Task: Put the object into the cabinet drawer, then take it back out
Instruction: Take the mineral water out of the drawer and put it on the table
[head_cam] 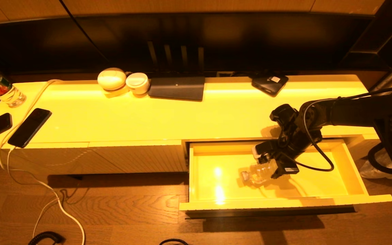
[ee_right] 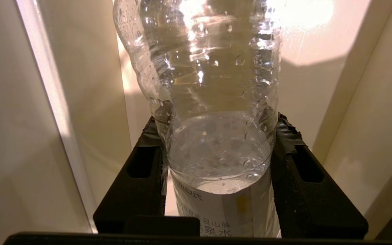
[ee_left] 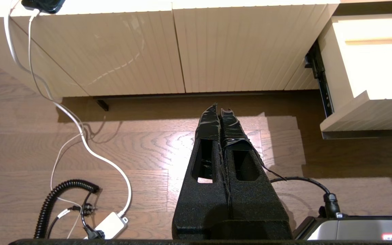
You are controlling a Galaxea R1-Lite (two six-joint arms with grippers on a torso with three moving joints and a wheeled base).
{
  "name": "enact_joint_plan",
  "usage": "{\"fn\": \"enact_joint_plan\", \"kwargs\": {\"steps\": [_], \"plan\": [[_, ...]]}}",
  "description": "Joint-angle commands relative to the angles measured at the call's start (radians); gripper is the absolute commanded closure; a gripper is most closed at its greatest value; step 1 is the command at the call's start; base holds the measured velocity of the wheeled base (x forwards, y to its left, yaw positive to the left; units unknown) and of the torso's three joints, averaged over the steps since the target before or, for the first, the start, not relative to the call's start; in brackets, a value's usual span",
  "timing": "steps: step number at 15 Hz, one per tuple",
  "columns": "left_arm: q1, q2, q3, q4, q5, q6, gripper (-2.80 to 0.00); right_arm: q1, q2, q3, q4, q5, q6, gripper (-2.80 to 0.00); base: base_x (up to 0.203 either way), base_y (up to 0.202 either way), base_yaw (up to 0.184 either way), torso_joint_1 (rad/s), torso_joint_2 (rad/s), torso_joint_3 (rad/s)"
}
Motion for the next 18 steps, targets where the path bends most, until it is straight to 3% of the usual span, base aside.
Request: {"fn": "enact_joint_plan", "kwargs": {"steps": [1,5,9,12,18], "plan": [[0.0,0.0,0.003,-0.001,-0.001,0.0,0.0,0.0,-0.024,0.013,0.004,0.001,-0.007,0.0,0.0,0.0,0.0,0.0,0.0,0.0],[0.0,0.0,0.002,-0.001,0.0,0.0,0.0,-0.001,-0.113,0.06,0.001,0.001,-0.003,0.0,0.0,0.0,0.0,0.0,0.0,0.0],[0.0,0.0,0.002,-0.001,-0.001,0.0,0.0,-0.003,-0.275,0.133,-0.003,0.002,0.062,0.0,0.0,0.0,0.0,0.0,0.0,0.0],[0.0,0.0,0.002,-0.001,0.0,0.0,0.0,-0.002,-0.405,0.184,-0.025,0.033,0.182,0.0,0.0,0.0,0.0,0.0,0.0,0.0],[0.0,0.0,0.002,-0.001,0.0,0.0,0.0,0.028,-0.585,0.354,-0.295,0.08,0.524,0.0,0.0,0.0,0.0,0.0,0.0,0.0]]}}
